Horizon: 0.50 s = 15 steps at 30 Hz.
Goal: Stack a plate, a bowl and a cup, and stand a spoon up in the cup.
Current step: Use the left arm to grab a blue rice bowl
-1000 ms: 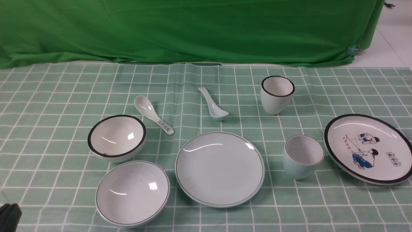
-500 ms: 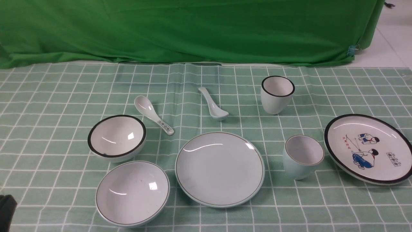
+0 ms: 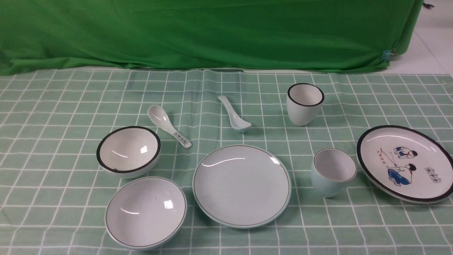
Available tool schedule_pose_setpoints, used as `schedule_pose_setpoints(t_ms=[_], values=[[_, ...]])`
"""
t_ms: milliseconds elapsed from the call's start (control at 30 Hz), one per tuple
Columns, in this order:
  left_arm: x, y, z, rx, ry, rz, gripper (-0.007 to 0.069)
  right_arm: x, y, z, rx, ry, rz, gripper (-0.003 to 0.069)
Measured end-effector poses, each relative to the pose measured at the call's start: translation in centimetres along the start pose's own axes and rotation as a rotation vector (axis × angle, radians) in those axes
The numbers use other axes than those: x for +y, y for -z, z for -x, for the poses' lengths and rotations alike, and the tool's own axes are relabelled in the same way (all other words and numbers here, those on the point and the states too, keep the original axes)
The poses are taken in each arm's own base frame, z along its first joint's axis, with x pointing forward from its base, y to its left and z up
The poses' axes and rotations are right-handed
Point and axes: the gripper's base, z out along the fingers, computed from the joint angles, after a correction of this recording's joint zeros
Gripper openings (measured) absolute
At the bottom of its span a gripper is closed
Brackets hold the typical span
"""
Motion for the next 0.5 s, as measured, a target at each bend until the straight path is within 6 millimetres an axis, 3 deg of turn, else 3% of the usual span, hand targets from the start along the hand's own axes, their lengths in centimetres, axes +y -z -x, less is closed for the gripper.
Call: schedule_pose_setpoints(t_ms=[33, 167, 233, 333, 500], values=[[-1.2, -1.2, 0.3, 0.090, -0.041, 0.010, 0.0017, 0.1, 0.0, 0.1, -0.016, -0.016, 0.015, 0.0242], [-3.0, -5.6, -0.4, 0.451, -0.161, 0.146, 0.0017, 0.3, 0.0, 0.3, -0.036, -0.034, 0.036, 0.0242], [-2.0, -8.6, -2.8, 0.764, -0.247, 0.286, 0.0017, 0.5, 0.0, 0.5, -0.057, -0.040, 0.057, 0.0242], [0.1, -10.6, -6.1, 1.100, -0.335, 0.377, 0.0017, 0.7, 0.1, 0.7, -0.080, -0.057, 0.081, 0.0242], [4.3, -11.3, -11.3, 1.501, -0.345, 0.477, 0.0017, 1.2, 0.1, 1.5, -0.080, -0.058, 0.075, 0.0184]])
